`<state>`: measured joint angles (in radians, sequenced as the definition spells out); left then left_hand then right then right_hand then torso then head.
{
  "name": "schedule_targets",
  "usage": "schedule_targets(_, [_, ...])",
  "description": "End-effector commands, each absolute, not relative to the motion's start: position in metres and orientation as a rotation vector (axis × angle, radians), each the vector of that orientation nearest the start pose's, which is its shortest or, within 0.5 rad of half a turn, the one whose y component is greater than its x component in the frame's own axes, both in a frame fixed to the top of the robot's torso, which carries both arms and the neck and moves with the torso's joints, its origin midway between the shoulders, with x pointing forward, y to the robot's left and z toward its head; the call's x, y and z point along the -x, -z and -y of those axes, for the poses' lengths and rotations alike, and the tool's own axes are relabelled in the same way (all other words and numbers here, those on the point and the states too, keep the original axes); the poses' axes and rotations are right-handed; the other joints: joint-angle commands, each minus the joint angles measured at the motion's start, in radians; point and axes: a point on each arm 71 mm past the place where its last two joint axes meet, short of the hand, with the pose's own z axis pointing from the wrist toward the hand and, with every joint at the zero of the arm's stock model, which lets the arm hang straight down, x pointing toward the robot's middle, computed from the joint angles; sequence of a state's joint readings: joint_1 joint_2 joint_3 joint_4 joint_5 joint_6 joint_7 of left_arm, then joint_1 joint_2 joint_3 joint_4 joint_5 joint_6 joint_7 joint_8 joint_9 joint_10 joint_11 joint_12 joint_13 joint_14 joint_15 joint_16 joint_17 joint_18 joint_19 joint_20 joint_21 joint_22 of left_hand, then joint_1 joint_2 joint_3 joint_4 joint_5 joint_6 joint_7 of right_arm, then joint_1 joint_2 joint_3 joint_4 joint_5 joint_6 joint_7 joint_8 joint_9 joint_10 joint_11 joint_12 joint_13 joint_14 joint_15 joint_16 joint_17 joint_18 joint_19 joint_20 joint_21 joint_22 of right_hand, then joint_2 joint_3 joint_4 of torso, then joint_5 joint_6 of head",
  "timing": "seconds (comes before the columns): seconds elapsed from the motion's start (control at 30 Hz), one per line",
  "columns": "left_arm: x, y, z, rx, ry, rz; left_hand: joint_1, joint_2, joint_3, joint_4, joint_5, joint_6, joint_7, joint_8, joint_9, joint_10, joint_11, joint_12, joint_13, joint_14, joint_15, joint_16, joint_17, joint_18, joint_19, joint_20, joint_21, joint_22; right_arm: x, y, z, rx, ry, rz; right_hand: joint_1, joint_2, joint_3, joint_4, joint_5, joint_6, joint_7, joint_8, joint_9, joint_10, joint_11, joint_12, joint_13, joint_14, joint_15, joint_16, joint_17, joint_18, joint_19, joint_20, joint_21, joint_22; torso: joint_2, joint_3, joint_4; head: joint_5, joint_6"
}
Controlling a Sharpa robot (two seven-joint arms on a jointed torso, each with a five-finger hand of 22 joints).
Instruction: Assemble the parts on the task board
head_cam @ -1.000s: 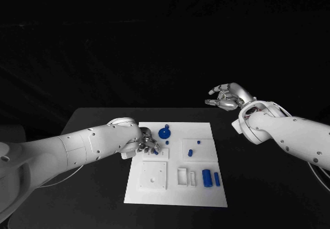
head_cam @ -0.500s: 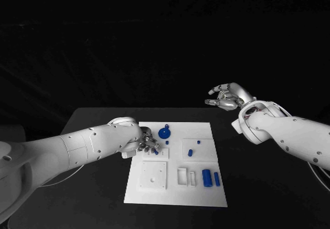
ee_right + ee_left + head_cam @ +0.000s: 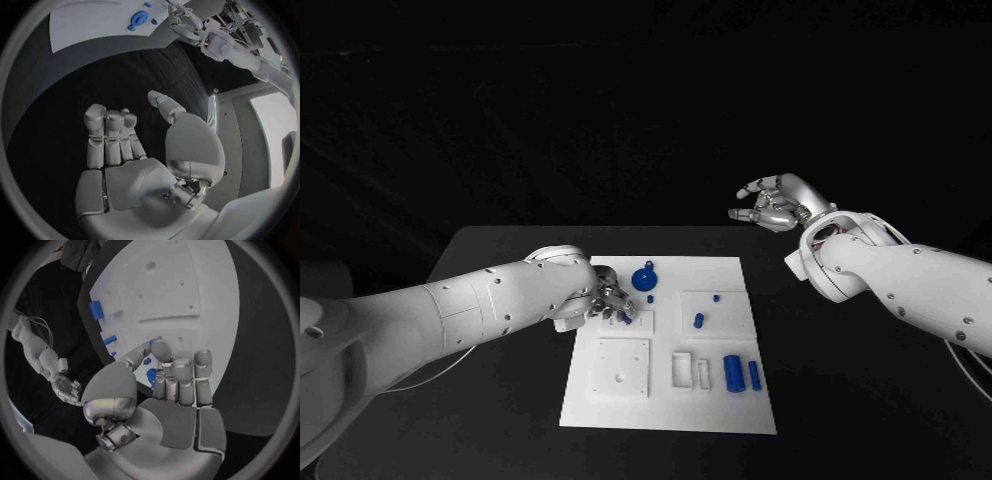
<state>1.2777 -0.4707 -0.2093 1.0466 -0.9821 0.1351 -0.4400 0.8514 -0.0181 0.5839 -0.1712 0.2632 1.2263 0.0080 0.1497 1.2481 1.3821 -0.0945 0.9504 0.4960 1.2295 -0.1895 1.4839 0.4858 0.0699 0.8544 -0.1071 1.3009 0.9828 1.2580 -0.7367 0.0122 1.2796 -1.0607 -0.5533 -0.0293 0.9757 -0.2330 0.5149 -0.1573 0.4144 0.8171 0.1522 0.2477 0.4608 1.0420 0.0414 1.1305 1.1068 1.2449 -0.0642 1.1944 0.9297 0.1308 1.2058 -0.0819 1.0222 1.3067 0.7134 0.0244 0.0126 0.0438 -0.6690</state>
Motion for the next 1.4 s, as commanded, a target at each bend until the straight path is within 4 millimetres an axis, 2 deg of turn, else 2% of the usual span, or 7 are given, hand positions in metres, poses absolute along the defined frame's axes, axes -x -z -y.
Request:
schedule_targets(0.03, [-0.5428, 0.262, -0.1643, 0.191, 0.33, -2.35, -0.015, -0.025, 0.045, -0.029, -0.018, -0.01, 0.003, -0.013, -0.014, -0.014, -0.001, -0.01, 0.002, -0.01, -0.01, -0.011, -0.005, 0.016, 0.001, -0.15, -0.006, 0.002, -0.5477, 0.1396, 0.2322, -0.321, -0.724, -1.412, -0.004, 0.006, -0.005, -0.001, 0.004, 0.005, 0.005, 0.002, -0.001, -0.007, 0.002, 0.005, -0.002, 0.006, -0.003, -0.006, -0.001, 0.131, 0.003, -0.003, -0.004, 0.001, 0.0, 0.0007, 0.0003, 0.0, 0.0])
schedule_targets(0.23, [-0.543, 0.2618, -0.1645, 0.193, 0.334, -2.345, -0.02, -0.049, 0.049, -0.011, -0.03, -0.038, 0.018, -0.051, -0.059, -0.042, 0.013, -0.041, 0.013, -0.026, 0.003, -0.045, -0.024, 0.013, -0.012, -0.146, -0.018, 0.004, -0.5476, 0.1395, 0.2326, -0.321, -0.723, -1.411, -0.004, 0.006, -0.006, 0.0, 0.004, 0.005, 0.005, 0.002, -0.001, -0.007, 0.002, 0.005, -0.002, 0.006, -0.003, -0.006, -0.001, 0.131, 0.003, -0.003, -0.005, 0.001, 0.0, 0.0001, 0.0001, 0.0, 0.0])
schedule_targets(0.7, [-0.5427, 0.2612, -0.163, 0.183, 0.336, -2.335, -0.03, -0.077, 0.044, 0.011, -0.038, -0.044, 0.024, -0.065, -0.085, -0.049, 0.018, -0.068, 0.025, -0.027, 0.008, -0.056, -0.031, 0.011, -0.015, -0.144, -0.025, 0.005, -0.5475, 0.1395, 0.2329, -0.321, -0.723, -1.411, -0.005, 0.006, -0.006, 0.0, 0.004, 0.005, 0.006, 0.002, -0.001, -0.007, 0.002, 0.006, -0.003, 0.006, -0.003, -0.006, -0.001, 0.131, 0.003, -0.003, -0.005, 0.001, 0.0, 0.0001, 0.0, 0.0, 0.0])
schedule_targets(0.87, [-0.5424, 0.2613, -0.1623, 0.179, 0.34, -2.337, -0.017, -0.073, 0.049, 0.005, -0.038, -0.043, 0.023, -0.066, -0.09, -0.047, 0.018, -0.072, 0.03, -0.026, 0.007, -0.056, -0.031, 0.012, -0.015, -0.145, -0.025, 0.007, -0.5476, 0.1395, 0.233, -0.321, -0.723, -1.411, -0.005, 0.006, -0.006, 0.0, 0.004, 0.005, 0.006, 0.002, -0.001, -0.008, 0.002, 0.006, -0.003, 0.006, -0.003, -0.006, -0.001, 0.131, 0.003, -0.003, -0.005, 0.001, 0.0, -0.0003, 0.0001, -0.001, 0.001])
schedule_targets(1.0, [-0.5425, 0.261, -0.1614, 0.18, 0.344, -2.333, 0.011, -0.067, 0.053, -0.017, -0.033, -0.04, 0.023, -0.067, -0.099, -0.043, 0.018, -0.08, 0.04, -0.024, 0.007, -0.056, -0.032, 0.012, -0.014, -0.145, -0.025, 0.01, -0.5476, 0.1395, 0.233, -0.321, -0.722, -1.411, -0.005, 0.006, -0.006, 0.0, 0.004, 0.005, 0.006, 0.002, -0.001, -0.008, 0.002, 0.006, -0.003, 0.006, -0.003, -0.006, -0.001, 0.131, 0.003, -0.003, -0.005, 0.001, 0.0, -0.0003, 0.0001, 0.0, 0.0])
schedule_targets(1.27, [-0.5426, 0.2608, -0.1611, 0.193, 0.351, -2.328, 0.087, -0.018, 0.069, -0.072, 0.0, -0.033, 0.023, -0.065, -0.113, -0.031, 0.018, -0.093, 0.061, -0.019, 0.007, -0.052, -0.031, 0.011, -0.009, -0.144, -0.025, 0.015, -0.5476, 0.1395, 0.2328, -0.321, -0.723, -1.412, -0.005, 0.006, -0.006, 0.0, 0.003, 0.005, 0.006, 0.002, -0.001, -0.008, 0.002, 0.006, -0.003, 0.006, -0.003, -0.006, -0.001, 0.131, 0.003, -0.003, -0.005, 0.002, 0.0, 0.0004, -0.0001, -0.001, 0.001])
schedule_targets(1.4, [-0.5432, 0.26, -0.1609, 0.205, 0.359, -2.313, 0.096, -0.01, 0.068, -0.08, 0.004, -0.028, 0.022, -0.062, -0.115, -0.026, 0.017, -0.095, 0.066, -0.015, 0.007, -0.049, -0.03, 0.01, -0.007, -0.144, -0.025, 0.016, -0.5475, 0.1395, 0.2329, -0.321, -0.723, -1.411, -0.005, 0.006, -0.006, 0.0, 0.003, 0.005, 0.006, 0.002, -0.001, -0.008, 0.002, 0.006, -0.004, 0.006, -0.003, -0.006, -0.001, 0.131, 0.003, -0.003, -0.005, 0.002, 0.0, 0.0007, -0.0001, -0.002, 0.0])
